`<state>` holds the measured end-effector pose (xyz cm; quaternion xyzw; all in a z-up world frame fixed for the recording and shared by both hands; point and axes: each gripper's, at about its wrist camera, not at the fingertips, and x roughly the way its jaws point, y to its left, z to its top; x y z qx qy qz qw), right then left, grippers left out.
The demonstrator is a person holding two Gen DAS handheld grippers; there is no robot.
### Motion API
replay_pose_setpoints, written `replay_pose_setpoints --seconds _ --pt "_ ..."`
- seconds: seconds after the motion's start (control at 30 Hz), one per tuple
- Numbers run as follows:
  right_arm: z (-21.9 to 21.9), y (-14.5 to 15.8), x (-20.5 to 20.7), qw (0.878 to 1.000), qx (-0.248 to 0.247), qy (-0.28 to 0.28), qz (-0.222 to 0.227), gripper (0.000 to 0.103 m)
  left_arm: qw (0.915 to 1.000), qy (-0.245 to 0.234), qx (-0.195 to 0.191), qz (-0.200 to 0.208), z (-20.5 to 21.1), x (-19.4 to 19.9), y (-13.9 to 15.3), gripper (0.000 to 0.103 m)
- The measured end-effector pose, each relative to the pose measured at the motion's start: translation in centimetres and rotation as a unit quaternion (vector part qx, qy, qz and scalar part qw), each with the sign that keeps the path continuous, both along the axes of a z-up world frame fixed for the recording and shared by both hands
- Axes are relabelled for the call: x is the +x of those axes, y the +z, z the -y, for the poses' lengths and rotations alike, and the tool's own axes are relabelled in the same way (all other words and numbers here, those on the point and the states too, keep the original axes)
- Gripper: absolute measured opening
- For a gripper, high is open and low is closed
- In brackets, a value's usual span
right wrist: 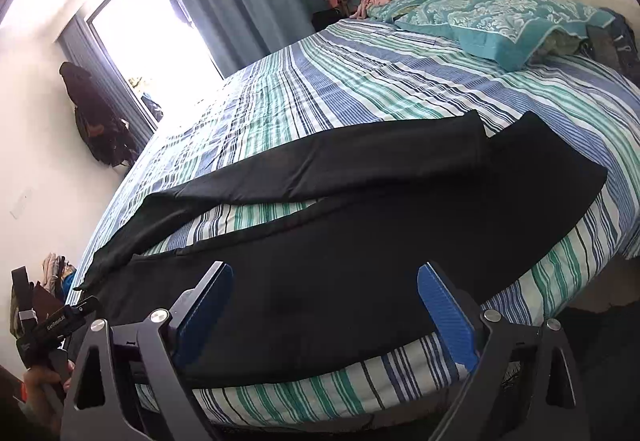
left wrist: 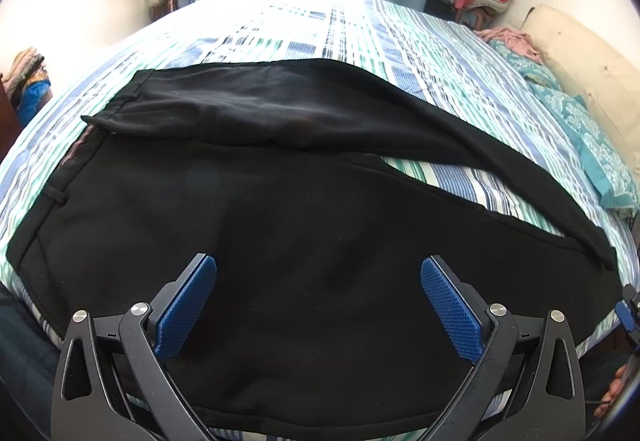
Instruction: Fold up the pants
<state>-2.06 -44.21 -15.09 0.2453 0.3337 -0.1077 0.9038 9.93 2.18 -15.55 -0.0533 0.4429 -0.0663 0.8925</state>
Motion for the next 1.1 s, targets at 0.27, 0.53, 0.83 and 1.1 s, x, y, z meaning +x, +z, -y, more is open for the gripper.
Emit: replay_pose_setpoints --seconds 0.27,0.53,0.83,1.1 --pt "5.7 -1.7 2.8 0.990 0.128 -0.049 0.035 0.093 0.9999 -0.004 0.007 -0.008 0.3 0.2 -0.4 0.102" --pt "13.5 -5.4 4.7 0.950 0.249 -0.185 0.016 0.046 0.9996 -0.001 0.021 -0.018 0.4 0.4 -1.0 0.102" --pt "12.7 -1.5 4.2 0.958 0.228 -0.167 0.050 0.005 0.9979 -0.046 0.012 -0.045 1.9 2.7 -0.6 0.102" --pt "9.7 9.5 3.9 0.979 0.148 -0.045 0.134 0.005 0.9846 0.015 -0.139 -0.105 -1.6 16.7 1.7 0.102"
